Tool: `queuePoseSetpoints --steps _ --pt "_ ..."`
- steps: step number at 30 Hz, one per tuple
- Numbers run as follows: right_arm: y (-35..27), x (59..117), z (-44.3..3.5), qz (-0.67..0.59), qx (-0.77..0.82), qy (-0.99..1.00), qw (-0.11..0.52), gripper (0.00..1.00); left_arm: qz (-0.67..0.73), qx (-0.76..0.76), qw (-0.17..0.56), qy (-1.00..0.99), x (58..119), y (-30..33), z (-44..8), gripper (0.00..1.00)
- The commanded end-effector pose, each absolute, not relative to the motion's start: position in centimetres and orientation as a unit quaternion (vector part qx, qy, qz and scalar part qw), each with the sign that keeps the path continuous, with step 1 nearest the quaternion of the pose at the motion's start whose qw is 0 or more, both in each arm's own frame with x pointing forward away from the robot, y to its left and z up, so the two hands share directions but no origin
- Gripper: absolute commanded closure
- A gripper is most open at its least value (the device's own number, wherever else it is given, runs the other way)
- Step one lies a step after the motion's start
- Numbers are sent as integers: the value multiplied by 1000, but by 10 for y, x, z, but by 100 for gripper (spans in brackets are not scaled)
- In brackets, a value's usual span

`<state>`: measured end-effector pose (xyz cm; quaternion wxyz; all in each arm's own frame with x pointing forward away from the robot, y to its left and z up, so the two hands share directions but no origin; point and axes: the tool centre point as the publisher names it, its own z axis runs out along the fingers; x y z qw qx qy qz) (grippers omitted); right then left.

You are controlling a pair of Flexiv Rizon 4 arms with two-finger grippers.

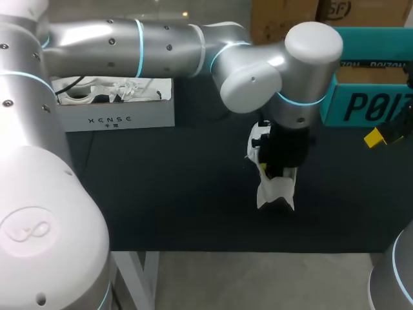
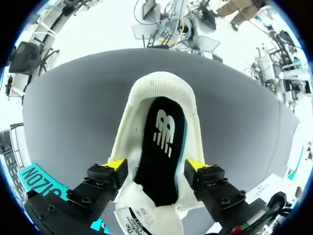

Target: Take the shoe out of the shoebox, open the shoe tongue, remove and reinsert the insole, then place the shoe into the shoebox

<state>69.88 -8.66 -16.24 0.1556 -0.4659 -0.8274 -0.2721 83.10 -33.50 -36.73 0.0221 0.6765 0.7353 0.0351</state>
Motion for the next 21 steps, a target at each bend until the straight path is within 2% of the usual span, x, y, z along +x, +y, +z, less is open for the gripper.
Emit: queuePoseSetpoints --steps 1,11,21 --pt "-87 699 -163 -271 -467 -827 156 0 25 673 29 739 826 -329 -367 0" --pt "-87 699 -163 -271 -467 -827 156 0 26 673 46 738 823 -334 -342 0" --pt "-87 699 -163 -271 -467 -827 156 0 57 665 78 740 838 -327 -293 0"
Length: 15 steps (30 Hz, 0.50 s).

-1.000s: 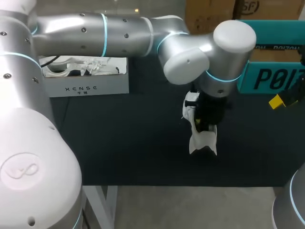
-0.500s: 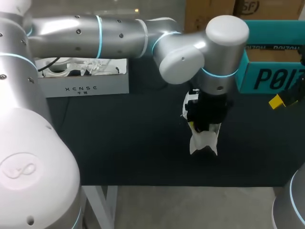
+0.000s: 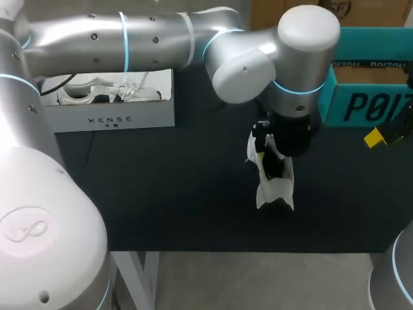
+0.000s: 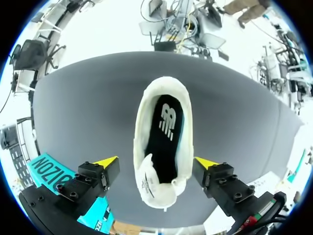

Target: Take the shoe out of the shoebox, open the shoe tongue, remove and reinsert the insole, then place the shoe into the shoebox

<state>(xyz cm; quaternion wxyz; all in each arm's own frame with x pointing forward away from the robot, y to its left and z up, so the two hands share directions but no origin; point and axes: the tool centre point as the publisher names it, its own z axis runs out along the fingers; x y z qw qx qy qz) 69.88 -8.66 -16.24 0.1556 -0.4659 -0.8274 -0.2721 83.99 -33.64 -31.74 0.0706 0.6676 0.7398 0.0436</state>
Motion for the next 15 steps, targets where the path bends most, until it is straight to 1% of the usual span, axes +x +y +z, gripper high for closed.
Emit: queuePoseSetpoints --steps 1,8,11,12,13,14,15 --pt "-87 699 -163 -271 -467 -827 156 0 62 664 81 741 839 -325 -287 0" --pt "-87 699 -163 -271 -467 -827 156 0 96 660 102 738 850 -312 -249 0" --pt "-87 699 -163 -271 -467 -827 156 0 108 662 101 734 861 -306 -245 0" --pt "-87 699 -163 -271 -467 -827 156 0 109 664 100 733 864 -306 -246 45" --pt "-87 699 -163 -271 -467 -827 156 0 110 668 98 729 868 -306 -248 77" --pt "-87 699 -163 -271 -467 -827 156 0 105 675 96 724 872 -307 -251 100" --pt "-87 699 -163 -271 -467 -827 156 0 97 682 96 718 876 -307 -256 100"
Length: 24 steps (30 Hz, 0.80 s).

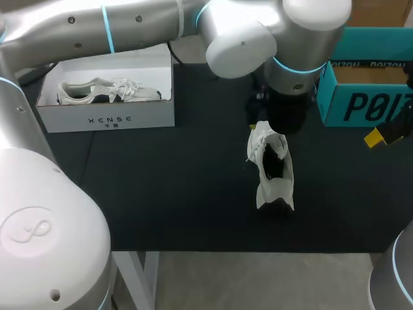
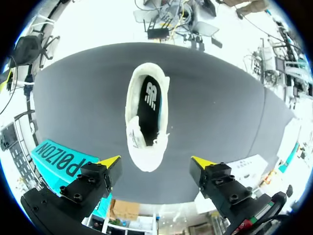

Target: Take the shoe out of the shoebox, open the shoe tongue, remove and reinsert the insole, then place the shoe into the shoebox

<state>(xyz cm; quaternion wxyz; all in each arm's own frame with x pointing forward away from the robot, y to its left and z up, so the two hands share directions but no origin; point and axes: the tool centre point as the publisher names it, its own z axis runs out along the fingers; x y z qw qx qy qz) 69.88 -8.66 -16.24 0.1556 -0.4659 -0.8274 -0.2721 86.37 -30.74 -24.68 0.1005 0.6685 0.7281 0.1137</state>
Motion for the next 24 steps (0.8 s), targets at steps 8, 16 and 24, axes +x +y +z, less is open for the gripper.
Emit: queuePoseSetpoints --steps 8,16,24 --pt "-87 699 -163 -271 -467 -827 156 0 82 702 82 703 903 -320 -284 100" --pt "-87 699 -163 -271 -467 -827 156 0 69 709 70 698 900 -329 -298 100" --pt "-87 699 -163 -271 -467 -827 156 0 23 703 50 709 843 -326 -327 100"
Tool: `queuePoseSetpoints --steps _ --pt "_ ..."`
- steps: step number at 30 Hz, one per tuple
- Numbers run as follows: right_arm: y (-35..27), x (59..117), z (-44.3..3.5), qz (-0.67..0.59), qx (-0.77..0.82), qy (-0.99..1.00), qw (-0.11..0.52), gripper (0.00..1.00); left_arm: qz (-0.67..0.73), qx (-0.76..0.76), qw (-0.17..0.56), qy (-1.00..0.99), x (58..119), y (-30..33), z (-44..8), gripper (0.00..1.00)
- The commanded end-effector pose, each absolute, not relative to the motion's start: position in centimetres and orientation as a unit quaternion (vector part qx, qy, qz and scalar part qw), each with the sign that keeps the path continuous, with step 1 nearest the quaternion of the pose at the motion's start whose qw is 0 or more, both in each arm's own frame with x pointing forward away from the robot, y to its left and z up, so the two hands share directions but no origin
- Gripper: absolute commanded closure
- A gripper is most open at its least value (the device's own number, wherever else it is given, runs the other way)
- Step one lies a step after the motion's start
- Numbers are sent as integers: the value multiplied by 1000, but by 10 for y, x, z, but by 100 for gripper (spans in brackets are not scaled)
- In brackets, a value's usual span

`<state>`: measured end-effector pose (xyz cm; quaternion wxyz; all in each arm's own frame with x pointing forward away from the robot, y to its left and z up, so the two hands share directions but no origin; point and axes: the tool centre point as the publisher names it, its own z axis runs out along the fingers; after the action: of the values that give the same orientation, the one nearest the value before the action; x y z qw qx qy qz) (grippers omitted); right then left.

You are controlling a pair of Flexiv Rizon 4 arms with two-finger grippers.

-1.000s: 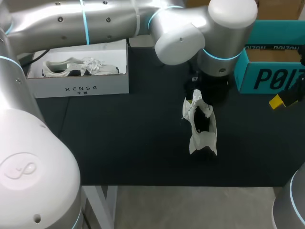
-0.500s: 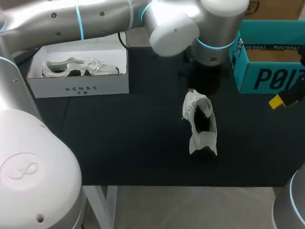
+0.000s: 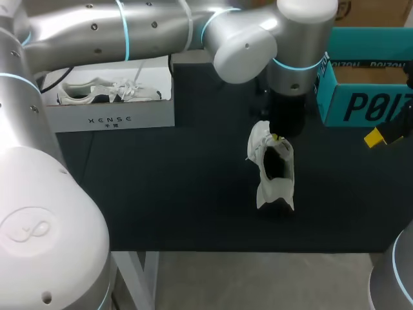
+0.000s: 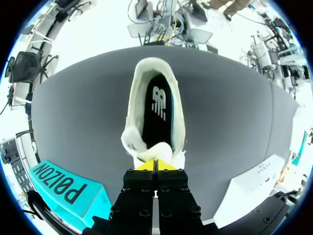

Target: Take the shoe out of the shoebox, open the shoe tongue, remove and reinsert the insole, then place the shoe into the shoebox

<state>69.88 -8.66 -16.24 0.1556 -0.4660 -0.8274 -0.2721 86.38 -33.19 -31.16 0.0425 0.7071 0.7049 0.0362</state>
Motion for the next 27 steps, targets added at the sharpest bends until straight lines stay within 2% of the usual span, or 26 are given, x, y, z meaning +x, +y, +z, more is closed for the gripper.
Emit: queuePoseSetpoints --steps 1,8,16,19,24,25,27 --pt "-87 699 -163 -271 -467 -827 156 0 16 699 47 713 834 -324 -331 100" --pt "-87 699 -163 -271 -467 -827 156 0 -16 680 36 732 813 -317 -345 100" --pt "-87 699 -163 -271 -467 -827 156 0 -23 630 46 775 820 -311 -310 100" --pt "-87 699 -163 -271 -467 -827 156 0 -60 617 61 782 811 -314 -297 100" --pt "-87 699 -163 -271 -467 -827 156 0 -105 560 43 820 783 -305 -294 100" --pt "-87 699 -163 -271 -467 -827 156 0 -122 552 40 824 778 -303 -294 94" --pt "-87 699 -163 -271 -467 -827 156 0 -140 545 31 826 772 -302 -293 0"
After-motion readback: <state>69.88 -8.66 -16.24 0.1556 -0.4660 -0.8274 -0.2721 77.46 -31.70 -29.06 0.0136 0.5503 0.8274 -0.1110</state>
